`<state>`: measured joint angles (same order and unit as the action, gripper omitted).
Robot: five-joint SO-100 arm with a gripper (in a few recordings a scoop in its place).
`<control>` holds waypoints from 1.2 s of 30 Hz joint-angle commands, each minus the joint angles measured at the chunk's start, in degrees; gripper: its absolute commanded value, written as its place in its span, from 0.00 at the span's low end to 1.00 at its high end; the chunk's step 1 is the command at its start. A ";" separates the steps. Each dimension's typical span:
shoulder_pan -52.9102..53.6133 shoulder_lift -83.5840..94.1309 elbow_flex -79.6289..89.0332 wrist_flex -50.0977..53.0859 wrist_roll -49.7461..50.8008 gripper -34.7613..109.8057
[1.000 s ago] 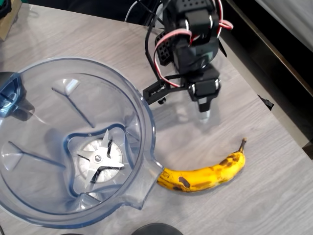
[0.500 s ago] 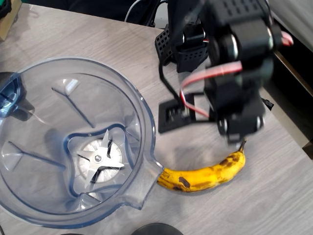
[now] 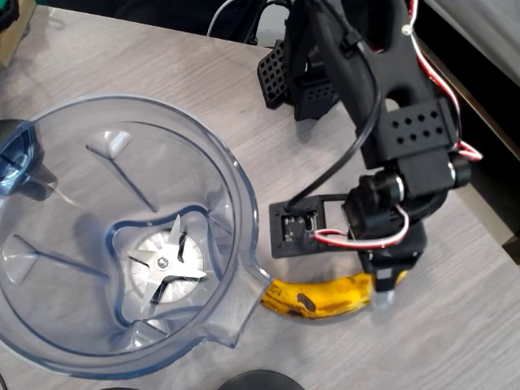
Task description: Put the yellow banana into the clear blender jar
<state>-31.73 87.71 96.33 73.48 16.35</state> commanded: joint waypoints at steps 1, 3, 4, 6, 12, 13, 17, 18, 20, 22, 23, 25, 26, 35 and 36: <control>-0.44 -1.05 -2.64 -2.99 -2.20 0.52; -0.62 -2.46 -2.90 -3.96 -3.87 0.52; -0.79 -2.90 -2.90 -4.31 -4.75 0.52; -1.58 -3.96 -2.90 -4.57 -6.24 0.52; -3.69 -7.12 -2.90 -6.86 -10.28 0.51; -3.96 -7.38 -2.90 -7.12 -10.46 0.51; -4.13 -8.44 -2.90 -8.00 -11.07 0.49; -3.96 -8.70 -2.90 -8.17 -11.16 0.48; -3.69 -9.32 -2.90 -8.44 -11.60 0.44; -3.25 -9.84 -2.99 -8.79 -11.60 0.42; -3.08 -10.20 -2.99 -8.79 -11.69 0.40; -2.81 -10.55 -2.99 -8.96 -11.69 0.38; -2.72 -10.63 -2.99 -8.96 -11.78 0.37; -2.55 -11.34 -2.99 -8.88 -11.69 0.28; -2.46 -11.34 -2.99 -8.88 -11.60 0.28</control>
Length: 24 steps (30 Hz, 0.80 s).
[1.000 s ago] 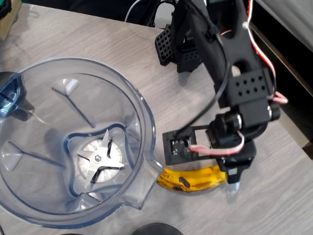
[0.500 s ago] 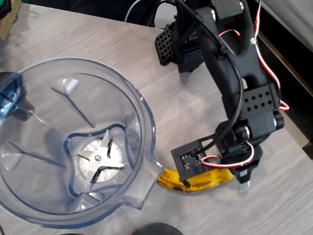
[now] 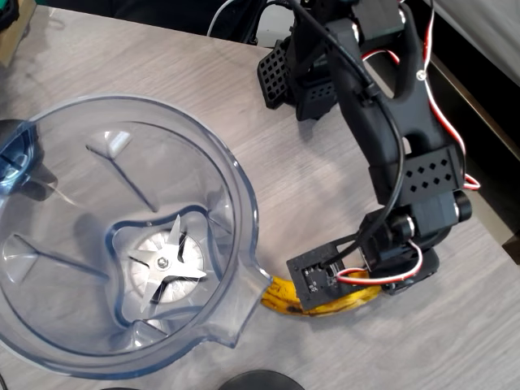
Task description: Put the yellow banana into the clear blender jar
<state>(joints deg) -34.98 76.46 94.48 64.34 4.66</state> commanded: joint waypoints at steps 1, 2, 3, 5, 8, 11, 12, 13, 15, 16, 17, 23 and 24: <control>0.88 0.00 -1.14 0.26 0.09 0.28; 0.97 0.09 -1.14 0.26 0.18 0.27; 1.05 0.26 -1.14 0.18 0.18 0.27; 1.14 0.70 -1.14 0.09 0.26 0.27; 1.32 1.49 -1.14 0.26 0.35 0.27; 1.49 2.20 -1.14 0.53 0.44 0.27; 1.58 2.46 -1.14 0.70 0.44 0.27; 1.67 2.72 -1.14 0.88 0.44 0.27; 2.11 3.52 -1.14 1.41 0.53 0.27; 2.37 3.87 -1.14 1.67 0.62 0.27; 2.72 4.39 -1.14 2.02 0.97 0.27; 4.75 10.63 -1.14 2.55 2.11 0.27; 4.75 12.48 -1.14 2.02 2.11 0.27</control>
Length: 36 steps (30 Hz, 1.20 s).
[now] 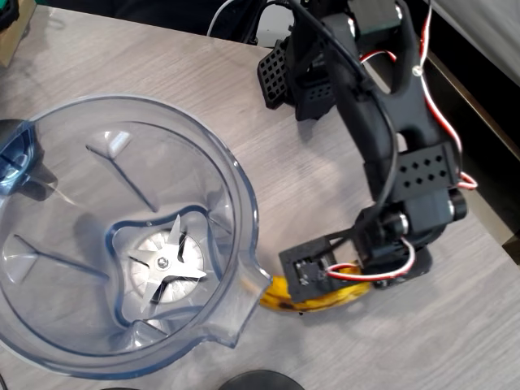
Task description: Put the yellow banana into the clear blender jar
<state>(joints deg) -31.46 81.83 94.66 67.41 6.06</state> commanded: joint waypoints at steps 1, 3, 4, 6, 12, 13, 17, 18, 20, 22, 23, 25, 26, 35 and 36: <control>1.14 9.14 -1.32 -1.67 0.70 0.27; 0.79 13.36 -1.32 -3.96 0.70 0.27; 0.53 15.47 -1.32 -5.01 0.79 0.27; -0.35 19.60 -1.32 -6.59 1.32 0.27; -4.04 30.50 -0.79 -9.67 2.72 0.27; -4.92 32.17 -0.79 -10.11 2.81 0.27; -6.94 38.76 -0.79 -13.71 3.08 0.27; -6.94 40.34 -0.79 -14.94 3.08 0.27; -6.59 43.77 -0.79 -17.40 2.72 0.27; -5.80 47.72 -0.79 -20.30 2.02 0.27; -5.36 49.66 -0.79 -22.15 1.85 0.27; -4.39 53.09 -0.79 -25.49 0.44 0.27; -3.78 54.49 -0.79 -26.98 0.35 0.27; 5.80 62.67 1.49 -39.20 -0.70 0.27; 6.42 63.11 1.49 -39.81 -0.88 0.27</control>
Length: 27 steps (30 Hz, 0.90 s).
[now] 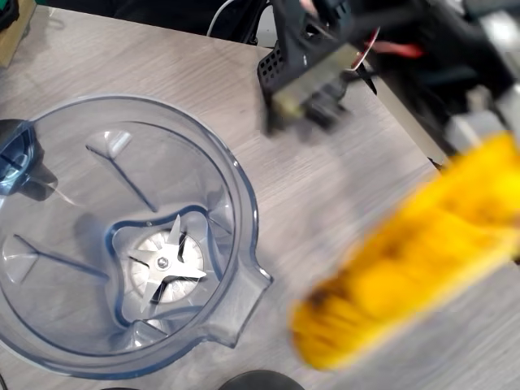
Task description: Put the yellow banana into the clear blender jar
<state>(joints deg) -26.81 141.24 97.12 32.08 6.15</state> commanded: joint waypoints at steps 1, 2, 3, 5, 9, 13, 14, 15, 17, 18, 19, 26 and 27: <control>2.46 4.04 -0.97 -5.01 -1.14 0.27; 3.16 4.22 -0.97 -5.45 -1.14 0.27; 3.96 4.48 -0.97 -5.80 -1.14 0.27; 5.10 5.01 -0.97 -6.42 -1.14 0.27; 5.80 6.42 -0.97 -5.98 -1.14 0.27; 9.40 7.56 -0.62 -5.62 -1.14 0.27; 10.46 8.00 -0.35 -5.62 -1.05 0.27; 11.43 8.53 0.00 -5.62 -1.05 0.27; 13.45 9.76 0.97 -5.54 -1.14 0.27; 14.68 10.20 1.49 -5.36 -1.14 0.27; 16.08 10.37 2.02 -5.01 -1.14 0.27; 26.28 10.20 10.99 -1.41 -0.79 0.27; 27.95 9.23 11.51 -1.05 -0.62 0.27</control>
<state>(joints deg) -2.29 150.29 108.54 30.94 5.80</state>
